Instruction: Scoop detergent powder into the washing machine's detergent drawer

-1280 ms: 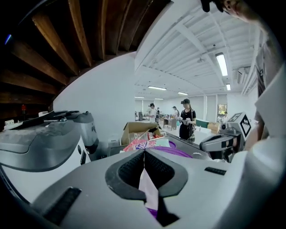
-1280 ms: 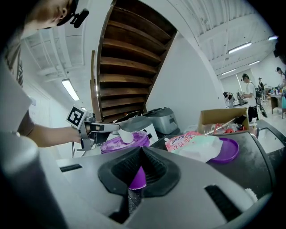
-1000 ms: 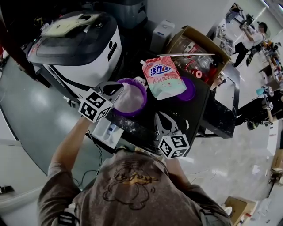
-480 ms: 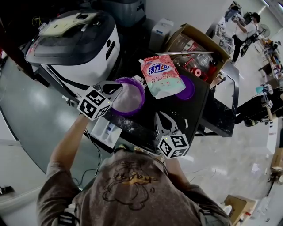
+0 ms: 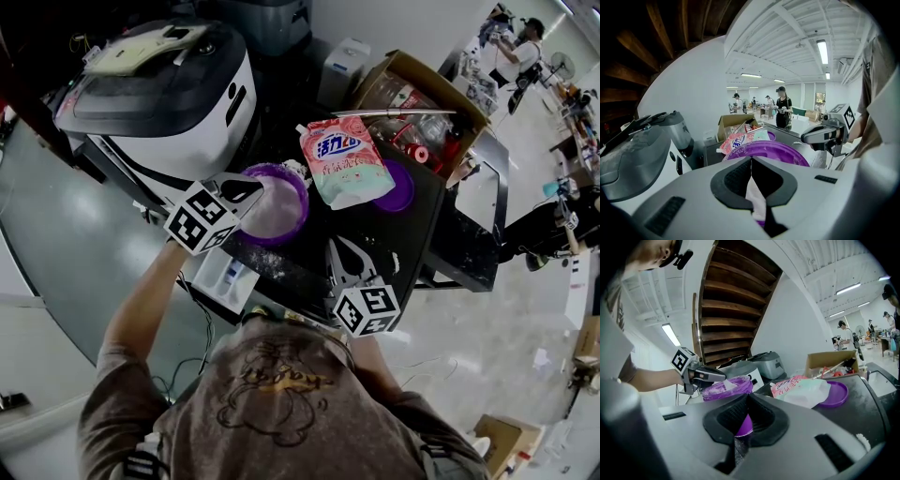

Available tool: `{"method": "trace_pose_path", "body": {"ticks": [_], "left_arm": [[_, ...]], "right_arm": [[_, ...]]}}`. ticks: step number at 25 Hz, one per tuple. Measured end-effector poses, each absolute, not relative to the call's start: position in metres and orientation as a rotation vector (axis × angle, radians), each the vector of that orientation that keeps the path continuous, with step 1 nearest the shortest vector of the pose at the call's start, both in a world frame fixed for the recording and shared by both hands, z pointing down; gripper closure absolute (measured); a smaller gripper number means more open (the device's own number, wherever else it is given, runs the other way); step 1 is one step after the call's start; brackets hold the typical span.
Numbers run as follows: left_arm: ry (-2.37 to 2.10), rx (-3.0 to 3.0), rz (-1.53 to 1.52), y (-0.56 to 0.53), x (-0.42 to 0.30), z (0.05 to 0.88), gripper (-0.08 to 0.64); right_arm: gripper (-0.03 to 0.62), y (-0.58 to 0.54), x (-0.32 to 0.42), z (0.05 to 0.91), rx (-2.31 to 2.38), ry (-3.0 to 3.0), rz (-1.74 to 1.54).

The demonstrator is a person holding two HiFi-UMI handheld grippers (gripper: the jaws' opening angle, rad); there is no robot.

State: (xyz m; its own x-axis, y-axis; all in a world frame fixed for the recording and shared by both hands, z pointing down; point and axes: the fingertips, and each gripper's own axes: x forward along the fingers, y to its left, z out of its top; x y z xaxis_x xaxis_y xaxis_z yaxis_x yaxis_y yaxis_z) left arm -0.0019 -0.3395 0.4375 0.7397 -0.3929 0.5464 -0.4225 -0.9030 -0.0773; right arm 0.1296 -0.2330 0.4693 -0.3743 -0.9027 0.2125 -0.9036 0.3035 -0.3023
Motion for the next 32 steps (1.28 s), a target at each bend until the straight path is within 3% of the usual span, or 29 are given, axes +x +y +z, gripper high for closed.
{"method": "trace_pose_path", "body": {"ticks": [32], "left_arm": [[-0.279, 2.793, 1.083, -0.290, 0.015, 0.448, 0.537]], "right_arm": [[0.592, -0.231, 0.130, 0.469, 1.748, -2.547, 0.593]]}}
